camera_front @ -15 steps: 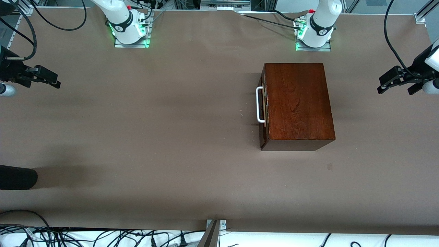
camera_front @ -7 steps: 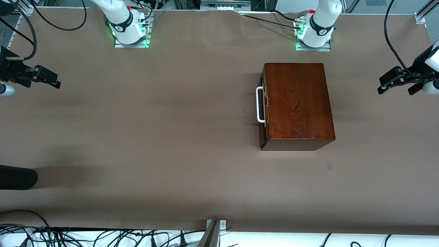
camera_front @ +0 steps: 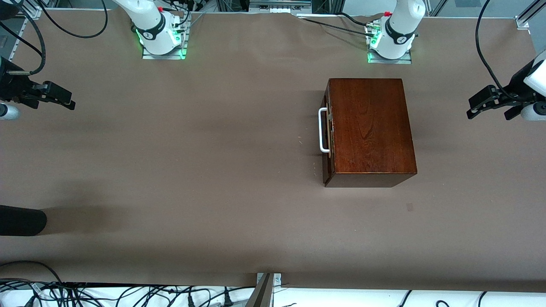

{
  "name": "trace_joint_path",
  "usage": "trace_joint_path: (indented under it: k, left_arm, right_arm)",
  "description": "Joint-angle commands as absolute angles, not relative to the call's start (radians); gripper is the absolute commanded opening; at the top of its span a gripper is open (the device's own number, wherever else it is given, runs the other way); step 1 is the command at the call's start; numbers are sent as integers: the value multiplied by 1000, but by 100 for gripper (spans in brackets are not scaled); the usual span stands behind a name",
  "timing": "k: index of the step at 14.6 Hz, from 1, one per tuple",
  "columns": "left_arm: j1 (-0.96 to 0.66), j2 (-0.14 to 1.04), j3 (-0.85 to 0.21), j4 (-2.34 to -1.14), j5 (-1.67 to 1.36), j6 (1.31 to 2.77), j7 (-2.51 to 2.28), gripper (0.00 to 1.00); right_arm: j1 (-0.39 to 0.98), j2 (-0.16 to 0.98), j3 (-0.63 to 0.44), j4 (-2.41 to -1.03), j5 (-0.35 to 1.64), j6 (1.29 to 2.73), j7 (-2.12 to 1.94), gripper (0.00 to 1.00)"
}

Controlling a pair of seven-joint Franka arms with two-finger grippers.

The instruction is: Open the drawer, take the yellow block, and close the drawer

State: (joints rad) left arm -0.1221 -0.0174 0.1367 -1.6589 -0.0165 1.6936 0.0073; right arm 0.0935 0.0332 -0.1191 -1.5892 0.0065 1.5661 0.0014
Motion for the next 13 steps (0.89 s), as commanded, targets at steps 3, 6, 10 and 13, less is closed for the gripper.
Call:
trace_joint_path:
  k: [3,6,10,13]
  left_arm:
    - [-129,17,54,-1615,-43,1626,-15,100]
    - [-130,66,-78,-1614,-44,1624,-174,100]
    - [-135,173,-270,-1551,-43,1626,-415,100]
    - [-213,279,-331,-1485,-34,1629,-596,100]
  right_arm:
    - [86,31,-115,-1583,17,1571,8,100]
    - [84,31,-115,-1582,15,1569,8,100]
    - [84,32,-115,-1578,14,1571,8,100]
    - [84,32,-115,-1578,12,1571,8,100]
